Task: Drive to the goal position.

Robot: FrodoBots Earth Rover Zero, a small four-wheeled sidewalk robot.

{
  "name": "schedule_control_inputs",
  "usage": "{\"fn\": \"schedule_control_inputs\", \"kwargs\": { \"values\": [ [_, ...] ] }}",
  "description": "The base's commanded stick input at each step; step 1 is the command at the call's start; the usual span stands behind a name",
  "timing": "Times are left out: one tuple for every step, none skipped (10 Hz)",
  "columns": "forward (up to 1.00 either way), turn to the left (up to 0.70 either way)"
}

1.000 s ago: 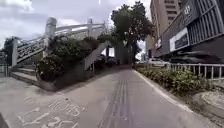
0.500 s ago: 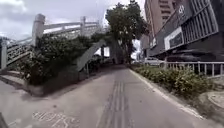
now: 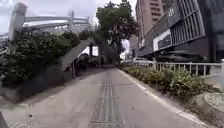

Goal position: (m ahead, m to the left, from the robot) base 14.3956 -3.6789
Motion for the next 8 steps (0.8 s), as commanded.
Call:
{"fn": "schedule_control_inputs", "kwargs": {
  "values": [
    [0.45, 0.0],
    [0.45, 0.0],
    [0.45, 0.0],
    [0.45, 0.0],
    [0.45, 0.0],
    [0.45, 0.0],
    [0.45, 0.0],
    [0.45, 0.0]
  ]
}}
